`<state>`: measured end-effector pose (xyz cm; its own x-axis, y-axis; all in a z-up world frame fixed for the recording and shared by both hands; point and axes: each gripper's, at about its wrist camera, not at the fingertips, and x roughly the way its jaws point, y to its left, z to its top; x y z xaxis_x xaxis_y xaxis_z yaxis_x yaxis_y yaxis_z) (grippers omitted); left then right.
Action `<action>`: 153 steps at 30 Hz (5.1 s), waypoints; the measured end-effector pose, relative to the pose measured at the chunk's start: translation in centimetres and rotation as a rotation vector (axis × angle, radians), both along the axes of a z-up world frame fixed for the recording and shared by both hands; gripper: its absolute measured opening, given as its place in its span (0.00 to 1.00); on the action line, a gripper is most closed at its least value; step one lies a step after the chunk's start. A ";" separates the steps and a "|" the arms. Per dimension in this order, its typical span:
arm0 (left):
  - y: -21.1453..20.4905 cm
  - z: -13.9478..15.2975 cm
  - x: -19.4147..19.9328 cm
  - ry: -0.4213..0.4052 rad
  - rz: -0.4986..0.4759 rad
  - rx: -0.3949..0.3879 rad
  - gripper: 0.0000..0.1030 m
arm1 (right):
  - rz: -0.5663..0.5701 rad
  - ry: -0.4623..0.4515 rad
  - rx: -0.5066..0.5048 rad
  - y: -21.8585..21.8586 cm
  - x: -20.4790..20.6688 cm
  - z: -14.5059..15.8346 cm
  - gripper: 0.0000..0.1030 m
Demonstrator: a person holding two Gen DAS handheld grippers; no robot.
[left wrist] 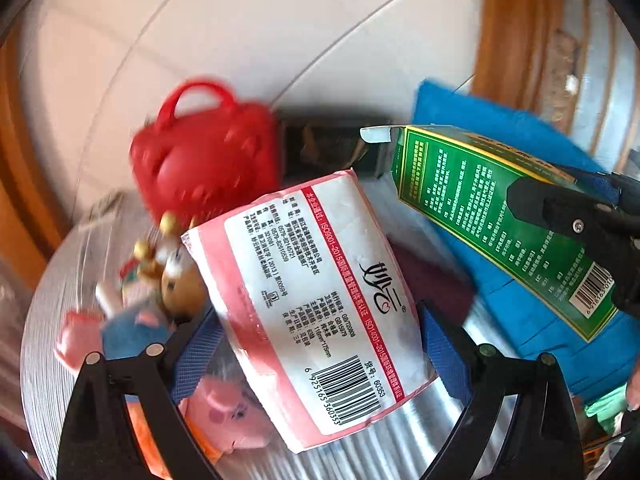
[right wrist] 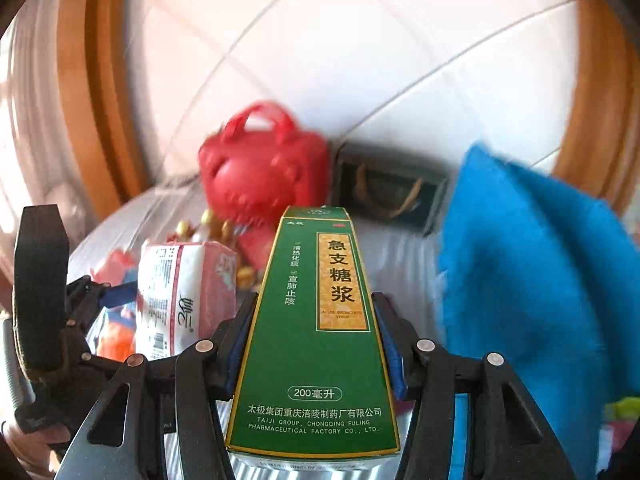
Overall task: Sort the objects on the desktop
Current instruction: 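Carry the tissue pack and green syrup box into the blue crate and release them, then move both open tools back over the pile on the bed, then grasp the white-green tablet box with the left tool while the right tool grasps the maroon hat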
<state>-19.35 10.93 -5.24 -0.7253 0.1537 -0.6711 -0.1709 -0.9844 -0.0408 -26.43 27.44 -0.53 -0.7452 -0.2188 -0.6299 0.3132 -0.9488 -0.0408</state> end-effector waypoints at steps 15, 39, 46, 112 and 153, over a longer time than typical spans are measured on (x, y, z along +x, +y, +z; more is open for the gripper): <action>18.7 13.0 -1.7 0.201 -0.357 0.014 0.92 | -0.395 0.206 0.022 17.0 4.3 13.0 0.52; 43.9 6.5 -14.3 -0.116 -0.597 -0.243 0.94 | -0.689 -0.111 0.012 40.2 -5.4 2.7 0.52; 44.1 5.1 -14.3 -0.158 -0.609 -0.266 0.95 | -0.716 -0.138 0.031 41.3 -6.0 1.4 0.53; -3.0 -3.4 -5.7 -0.070 0.102 -0.090 0.95 | -0.227 0.098 -0.037 5.8 0.8 -0.2 1.00; -4.9 -20.5 -15.6 -0.359 0.177 -0.005 0.35 | -0.407 -0.285 0.174 5.3 -15.0 -25.0 0.31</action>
